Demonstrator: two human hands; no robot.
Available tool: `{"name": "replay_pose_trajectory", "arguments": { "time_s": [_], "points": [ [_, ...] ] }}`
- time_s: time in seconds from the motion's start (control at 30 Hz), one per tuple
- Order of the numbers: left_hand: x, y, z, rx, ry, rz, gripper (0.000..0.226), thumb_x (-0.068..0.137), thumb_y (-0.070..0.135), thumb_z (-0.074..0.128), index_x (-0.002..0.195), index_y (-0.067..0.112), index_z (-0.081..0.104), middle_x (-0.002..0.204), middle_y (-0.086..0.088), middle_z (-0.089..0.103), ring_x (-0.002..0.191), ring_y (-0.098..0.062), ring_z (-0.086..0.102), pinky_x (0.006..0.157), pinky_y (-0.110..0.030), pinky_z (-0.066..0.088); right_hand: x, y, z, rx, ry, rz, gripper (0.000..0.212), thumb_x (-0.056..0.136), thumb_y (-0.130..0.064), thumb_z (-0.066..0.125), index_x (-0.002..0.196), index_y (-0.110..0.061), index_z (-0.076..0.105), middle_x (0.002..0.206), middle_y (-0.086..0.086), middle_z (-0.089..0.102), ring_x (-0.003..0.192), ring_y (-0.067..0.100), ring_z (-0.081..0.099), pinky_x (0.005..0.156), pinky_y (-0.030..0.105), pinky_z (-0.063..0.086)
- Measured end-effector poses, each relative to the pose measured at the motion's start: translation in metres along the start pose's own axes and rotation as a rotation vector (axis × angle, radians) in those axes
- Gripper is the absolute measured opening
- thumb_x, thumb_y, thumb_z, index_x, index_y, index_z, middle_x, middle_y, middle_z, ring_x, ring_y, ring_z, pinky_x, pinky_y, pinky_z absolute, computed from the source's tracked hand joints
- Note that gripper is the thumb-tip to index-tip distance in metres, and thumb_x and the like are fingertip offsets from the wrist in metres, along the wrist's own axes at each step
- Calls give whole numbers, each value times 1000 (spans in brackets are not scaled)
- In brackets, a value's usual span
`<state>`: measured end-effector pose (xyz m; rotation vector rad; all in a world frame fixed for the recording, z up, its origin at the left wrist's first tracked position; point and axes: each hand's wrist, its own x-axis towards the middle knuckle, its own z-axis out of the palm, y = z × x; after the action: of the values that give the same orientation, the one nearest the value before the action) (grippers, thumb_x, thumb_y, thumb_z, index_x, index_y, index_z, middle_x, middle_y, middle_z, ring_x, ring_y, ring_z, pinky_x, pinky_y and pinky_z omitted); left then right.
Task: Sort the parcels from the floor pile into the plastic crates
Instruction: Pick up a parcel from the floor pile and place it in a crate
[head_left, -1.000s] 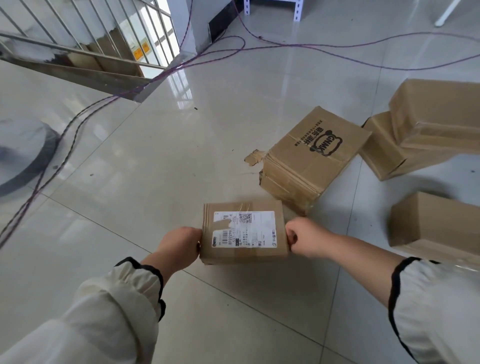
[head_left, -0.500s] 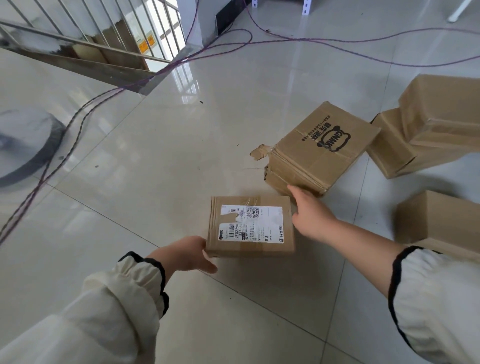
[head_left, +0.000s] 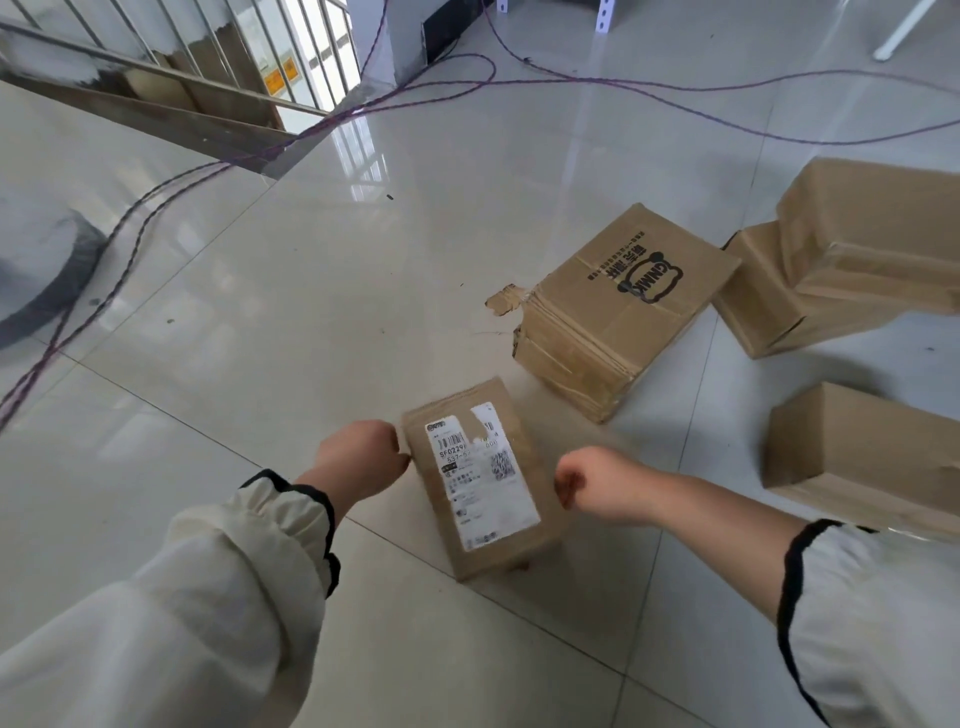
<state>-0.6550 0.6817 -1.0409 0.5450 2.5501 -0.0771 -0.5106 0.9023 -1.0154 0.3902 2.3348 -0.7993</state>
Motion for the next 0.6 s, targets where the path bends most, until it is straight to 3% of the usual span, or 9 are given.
{"name": "replay_pose_trajectory", "arguments": {
  "time_s": [0.13, 0.23, 0.3, 0.4, 0.5, 0.6],
  "points": [
    [-5, 31, 4, 163, 11, 102, 28, 94, 17, 36, 105, 14, 62, 109, -6, 65, 99, -28, 62, 71, -30, 45, -7, -13, 17, -116, -265, -2, 25, 87, -4, 53, 107, -3, 69, 102, 13, 68, 83, 13, 51, 54, 15, 35],
    [-6, 37, 5, 199, 5, 117, 28, 94, 15, 34, 104, 14, 60, 110, -6, 64, 101, -29, 62, 72, -29, 43, -6, -14, 19, -170, -306, 14, 28, 88, -5, 51, 111, -2, 68, 98, 16, 64, 81, 16, 48, 50, 15, 31],
    [-6, 33, 6, 180, 10, 89, 27, 97, 21, 34, 102, 12, 60, 107, -7, 64, 99, -29, 62, 70, -28, 42, -4, -10, 18, -171, -280, 25, 30, 89, -5, 49, 112, -2, 67, 107, 14, 67, 84, 16, 53, 56, 21, 39],
    [-7, 18, 8, 43, 34, 77, 34, 100, 34, 35, 100, 11, 61, 103, -7, 65, 95, -28, 61, 69, -28, 43, 5, -2, 15, -116, -116, 48, 28, 85, -6, 48, 103, -7, 69, 106, 11, 69, 98, 25, 63, 80, 31, 52],
    [-19, -1, 15, -208, 101, 210, 28, 100, 28, 39, 109, 16, 62, 101, -4, 69, 94, -28, 62, 73, -31, 46, 8, 1, 9, -73, 173, 74, 22, 83, -7, 44, 82, -14, 66, 91, 11, 67, 87, 29, 61, 71, 30, 47],
    [-34, -11, 25, -36, 91, 278, 36, 101, 25, 35, 136, 26, 46, 116, -1, 66, 105, -25, 61, 80, -31, 46, 6, 0, 15, -110, 162, 89, 16, 87, -13, 45, 88, -14, 61, 99, 14, 65, 90, 30, 59, 67, 28, 39]
  ]
}}
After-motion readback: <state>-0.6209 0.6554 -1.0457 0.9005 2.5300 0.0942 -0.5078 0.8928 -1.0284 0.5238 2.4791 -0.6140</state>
